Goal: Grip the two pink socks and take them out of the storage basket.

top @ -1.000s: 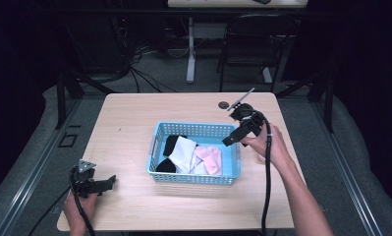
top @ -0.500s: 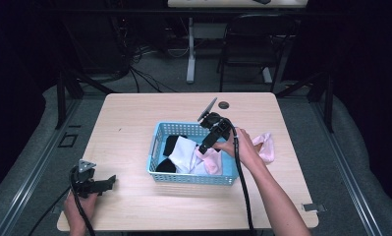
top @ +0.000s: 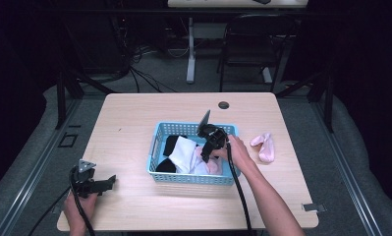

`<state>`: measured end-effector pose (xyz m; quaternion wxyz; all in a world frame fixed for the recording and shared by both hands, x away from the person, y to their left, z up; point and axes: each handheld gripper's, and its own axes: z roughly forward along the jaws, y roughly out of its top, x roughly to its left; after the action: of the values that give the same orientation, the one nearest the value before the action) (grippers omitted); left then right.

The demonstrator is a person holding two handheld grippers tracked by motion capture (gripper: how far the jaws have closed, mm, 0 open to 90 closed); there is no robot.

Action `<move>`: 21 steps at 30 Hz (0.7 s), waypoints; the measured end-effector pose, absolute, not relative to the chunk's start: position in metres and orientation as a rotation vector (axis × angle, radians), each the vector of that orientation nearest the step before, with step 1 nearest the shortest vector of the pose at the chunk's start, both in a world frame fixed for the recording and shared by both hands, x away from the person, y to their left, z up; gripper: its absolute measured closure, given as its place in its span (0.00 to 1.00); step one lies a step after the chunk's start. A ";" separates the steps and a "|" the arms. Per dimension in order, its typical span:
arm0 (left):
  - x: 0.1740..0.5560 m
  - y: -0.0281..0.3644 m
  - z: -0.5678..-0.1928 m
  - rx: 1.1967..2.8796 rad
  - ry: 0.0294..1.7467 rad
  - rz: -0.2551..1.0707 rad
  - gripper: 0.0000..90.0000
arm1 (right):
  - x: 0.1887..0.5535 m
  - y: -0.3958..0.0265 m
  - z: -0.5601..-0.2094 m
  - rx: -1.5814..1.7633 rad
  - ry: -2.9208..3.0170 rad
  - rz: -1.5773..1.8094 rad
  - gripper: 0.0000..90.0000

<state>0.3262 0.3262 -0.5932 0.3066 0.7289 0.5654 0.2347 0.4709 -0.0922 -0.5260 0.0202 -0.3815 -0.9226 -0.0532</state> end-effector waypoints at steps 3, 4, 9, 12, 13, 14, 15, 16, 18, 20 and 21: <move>0.326 0.326 -0.593 1.928 1.495 0.621 0.01 | 0.473 -0.092 -0.528 -1.211 -2.852 -0.174 0.46; 0.326 0.326 -0.593 1.928 1.496 0.621 0.01 | 0.474 -0.093 -0.529 -1.227 -2.845 -0.185 0.50; 0.326 0.326 -0.593 1.929 1.494 0.620 0.01 | 0.481 -0.097 -0.530 -1.251 -2.781 -0.175 0.67; 0.326 0.326 -0.593 1.929 1.494 0.620 0.01 | 0.480 -0.098 -0.530 -1.282 -2.773 -0.221 0.72; 0.326 0.326 -0.593 1.929 1.494 0.620 0.01 | 0.480 -0.099 -0.526 -1.255 -2.794 -0.177 0.77; 0.326 0.326 -0.593 1.929 1.494 0.620 0.01 | 0.478 -0.099 -0.527 -1.282 -2.783 -0.210 0.79; 0.326 0.326 -0.593 1.929 1.494 0.620 0.01 | 0.478 -0.099 -0.527 -1.282 -2.783 -0.210 0.79; 0.326 0.326 -0.593 1.930 1.494 0.620 0.01 | 0.478 -0.101 -0.524 -1.252 -2.799 -0.186 0.83; 0.326 0.326 -0.593 1.930 1.493 0.620 0.01 | 0.477 -0.101 -0.524 -1.262 -2.808 -0.206 0.84; 0.326 0.326 -0.593 1.930 1.493 0.620 0.01 | 0.476 -0.103 -0.521 -1.253 -2.824 -0.200 0.88; 0.326 0.326 -0.593 1.930 1.493 0.620 0.01 | 0.476 -0.103 -0.521 -1.253 -2.824 -0.200 0.88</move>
<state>0.3265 0.3264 -0.5932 0.3069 0.7297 0.5643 0.2344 0.4758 -0.1026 -0.5209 0.0226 -0.4045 -0.9120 -0.0646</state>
